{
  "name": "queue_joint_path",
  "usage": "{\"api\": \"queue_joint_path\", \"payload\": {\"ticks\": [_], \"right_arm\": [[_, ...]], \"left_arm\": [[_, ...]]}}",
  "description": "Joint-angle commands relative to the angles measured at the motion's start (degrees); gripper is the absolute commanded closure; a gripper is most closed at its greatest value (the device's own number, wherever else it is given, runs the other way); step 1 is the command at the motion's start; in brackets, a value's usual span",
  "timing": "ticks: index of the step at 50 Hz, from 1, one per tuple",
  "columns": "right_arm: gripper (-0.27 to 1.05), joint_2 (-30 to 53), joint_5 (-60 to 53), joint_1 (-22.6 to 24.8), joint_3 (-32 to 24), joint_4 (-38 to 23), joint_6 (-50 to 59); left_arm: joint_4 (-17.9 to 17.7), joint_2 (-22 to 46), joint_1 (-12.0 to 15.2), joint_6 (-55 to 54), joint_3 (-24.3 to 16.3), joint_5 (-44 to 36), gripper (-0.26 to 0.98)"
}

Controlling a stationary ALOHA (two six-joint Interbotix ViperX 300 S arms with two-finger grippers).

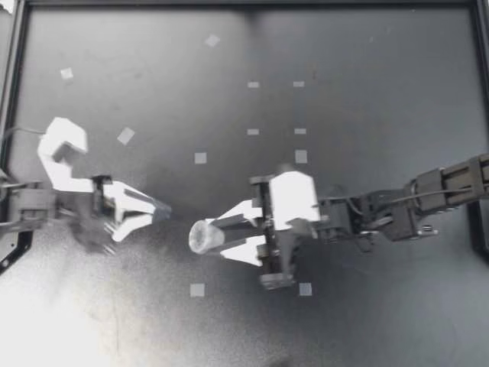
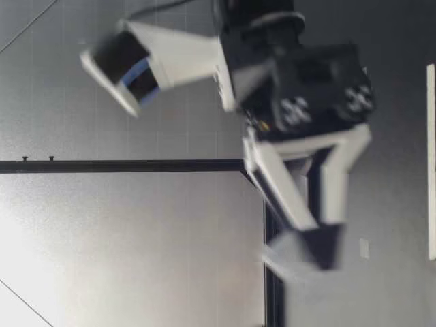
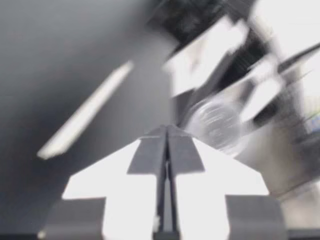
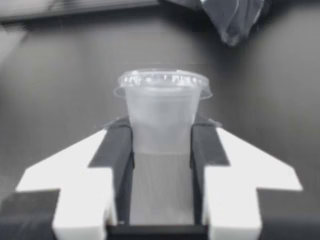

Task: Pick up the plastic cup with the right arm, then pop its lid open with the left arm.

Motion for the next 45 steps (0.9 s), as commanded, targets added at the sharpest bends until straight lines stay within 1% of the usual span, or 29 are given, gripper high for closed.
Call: {"api": "queue_joint_path", "payload": {"ticks": [1,3,10,15,19,22,30,40,45], "right_arm": [[0.53,-1.05,-8.35,-0.18,0.18,0.18,-0.18],[0.54,-0.62,-11.95,-0.26,0.18,0.18,-0.26],[0.54,0.70,-19.78,-0.62,0.44,0.00,-2.46],[0.54,0.88,-23.12,-0.62,1.05,-0.44,-3.52],[0.54,0.53,-23.99,-0.62,2.02,-0.70,-3.52],[0.54,0.35,-24.17,-0.53,2.46,-0.79,-3.52],[0.54,0.26,-24.35,-0.62,2.29,-1.05,-3.78],[0.54,0.79,-24.35,-0.53,0.62,-1.14,-3.87],[0.54,1.41,-24.08,-0.62,-0.88,-1.14,-4.22]], "left_arm": [[0.26,0.53,-1.58,-6.24,-0.62,-9.32,0.74],[0.88,1.41,-2.20,-9.14,-1.85,-11.16,0.74],[2.90,5.01,-2.90,-12.74,-5.98,-11.07,0.74],[3.25,6.86,-2.90,-14.33,-7.03,-12.13,0.73],[5.45,7.29,-2.99,-14.59,-7.65,-14.24,0.72],[5.89,7.21,-2.99,-14.59,-7.65,-15.38,0.69],[3.60,6.77,-2.99,-14.77,-5.71,-17.31,0.53],[3.69,6.50,-2.99,-15.03,-6.24,-15.91,0.29],[3.96,6.24,-2.99,-15.21,-6.68,-15.73,0.22]]}}
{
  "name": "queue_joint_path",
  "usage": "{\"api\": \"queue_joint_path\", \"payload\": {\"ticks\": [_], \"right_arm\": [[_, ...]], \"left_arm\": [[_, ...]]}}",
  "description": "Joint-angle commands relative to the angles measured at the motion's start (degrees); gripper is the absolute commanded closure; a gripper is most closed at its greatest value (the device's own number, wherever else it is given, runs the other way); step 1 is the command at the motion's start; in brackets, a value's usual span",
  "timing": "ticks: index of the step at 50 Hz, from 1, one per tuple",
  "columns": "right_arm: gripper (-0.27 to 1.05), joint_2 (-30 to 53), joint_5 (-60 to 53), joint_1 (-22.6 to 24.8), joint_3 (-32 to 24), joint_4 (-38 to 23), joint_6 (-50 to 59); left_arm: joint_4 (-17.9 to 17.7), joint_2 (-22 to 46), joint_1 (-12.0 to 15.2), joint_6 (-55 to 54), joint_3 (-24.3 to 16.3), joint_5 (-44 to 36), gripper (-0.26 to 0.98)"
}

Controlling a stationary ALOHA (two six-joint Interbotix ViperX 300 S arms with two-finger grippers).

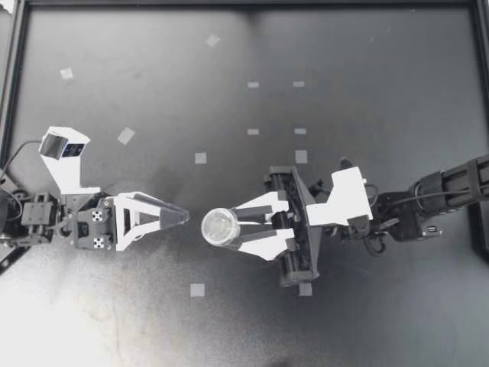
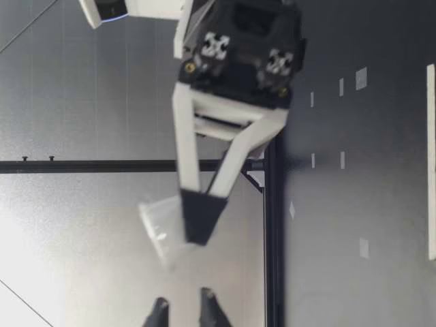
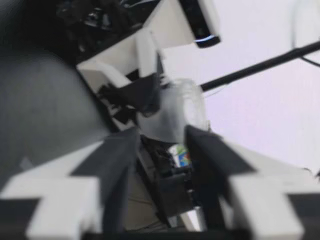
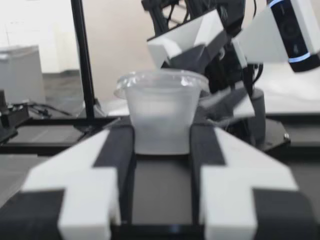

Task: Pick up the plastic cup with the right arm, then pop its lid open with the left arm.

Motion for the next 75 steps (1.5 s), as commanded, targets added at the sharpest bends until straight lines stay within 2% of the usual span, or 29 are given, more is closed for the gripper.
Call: {"api": "queue_joint_path", "payload": {"ticks": [1,15,25,33,42,54,60,65,72,75], "right_arm": [[0.54,-0.26,-0.35,-0.35,-2.02,-0.09,-0.18],[0.54,1.49,1.32,-0.35,-3.78,-0.09,-0.70],[0.54,2.46,2.64,-0.35,-4.75,-0.09,-0.62],[0.54,3.52,9.58,-0.44,-5.71,0.26,-0.53],[0.55,5.45,10.81,-0.53,-3.96,2.64,0.62],[0.56,4.48,11.43,-0.53,-1.49,2.72,2.90],[0.56,2.64,12.04,-0.44,-0.79,2.72,3.16],[0.56,0.00,12.57,-0.44,-0.26,2.64,3.60],[0.56,-3.69,13.18,-0.44,0.26,2.46,7.29],[0.56,-5.01,13.18,-0.44,0.62,2.20,9.40]], "left_arm": [[0.35,-1.32,-0.26,-0.09,-1.14,0.00,0.21],[2.81,-1.49,-0.26,-12.13,-0.44,0.70,0.20],[2.90,-1.67,-0.26,-12.04,-0.35,0.70,0.20],[2.99,-1.67,-0.26,-11.69,-1.41,0.26,0.20],[3.43,-2.02,-0.26,-11.51,-1.14,-0.44,0.20],[3.34,-3.43,-0.26,-6.59,-0.97,0.00,0.20],[3.25,-3.69,-0.26,-2.81,-0.79,1.23,0.20],[2.90,-3.69,-0.18,5.19,-0.62,4.57,0.21],[1.58,-3.96,0.09,24.08,-0.53,10.02,0.21],[-0.26,-4.31,0.09,35.42,-0.62,11.78,0.21]]}}
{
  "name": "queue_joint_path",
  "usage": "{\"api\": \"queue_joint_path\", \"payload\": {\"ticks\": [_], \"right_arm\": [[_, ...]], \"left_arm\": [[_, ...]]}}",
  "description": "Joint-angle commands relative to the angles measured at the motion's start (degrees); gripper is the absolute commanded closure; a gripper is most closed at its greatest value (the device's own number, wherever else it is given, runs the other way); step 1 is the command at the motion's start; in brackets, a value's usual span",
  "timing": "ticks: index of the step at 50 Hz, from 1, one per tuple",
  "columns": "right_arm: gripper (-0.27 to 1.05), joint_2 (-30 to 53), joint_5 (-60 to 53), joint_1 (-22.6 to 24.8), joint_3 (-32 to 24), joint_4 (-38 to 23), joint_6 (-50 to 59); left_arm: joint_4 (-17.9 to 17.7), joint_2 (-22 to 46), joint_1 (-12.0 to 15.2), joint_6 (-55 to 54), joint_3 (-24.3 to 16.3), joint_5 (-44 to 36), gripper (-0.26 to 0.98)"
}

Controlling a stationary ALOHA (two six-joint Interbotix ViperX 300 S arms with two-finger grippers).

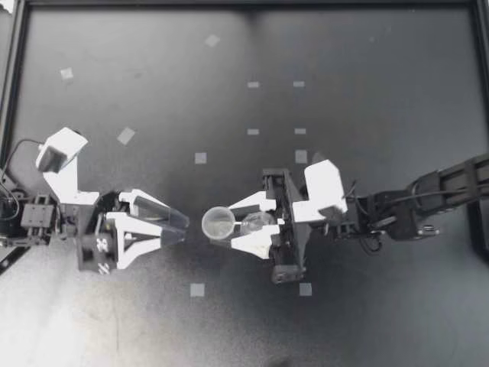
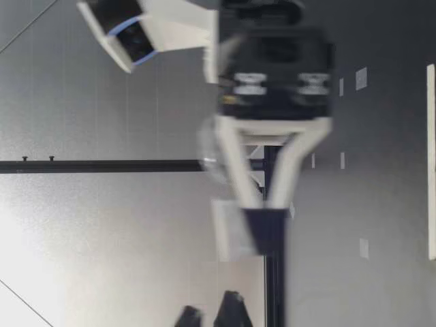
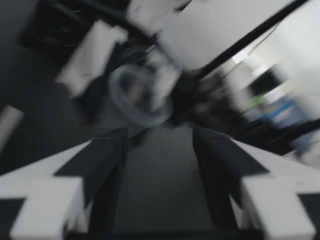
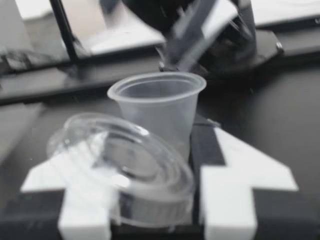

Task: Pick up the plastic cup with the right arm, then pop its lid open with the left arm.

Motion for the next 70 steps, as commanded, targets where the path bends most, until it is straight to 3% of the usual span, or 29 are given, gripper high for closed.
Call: {"api": "queue_joint_path", "payload": {"ticks": [1,6,14,70], "right_arm": [[0.56,-3.69,-0.18,-0.18,0.00,-0.26,2.02],[0.56,-4.57,-0.26,-0.09,0.53,-0.79,4.22],[0.56,-3.87,0.26,0.35,0.53,-1.67,4.31],[0.56,-3.43,2.55,0.70,0.18,-1.67,3.78]], "left_arm": [[-1.85,-1.41,0.18,10.37,-0.53,1.67,0.21],[-3.87,-1.49,0.26,25.31,-0.88,3.16,0.21],[-7.21,-1.49,0.18,36.30,-1.23,3.60,0.21],[-7.21,-1.93,0.26,37.44,-1.49,3.78,0.21]]}}
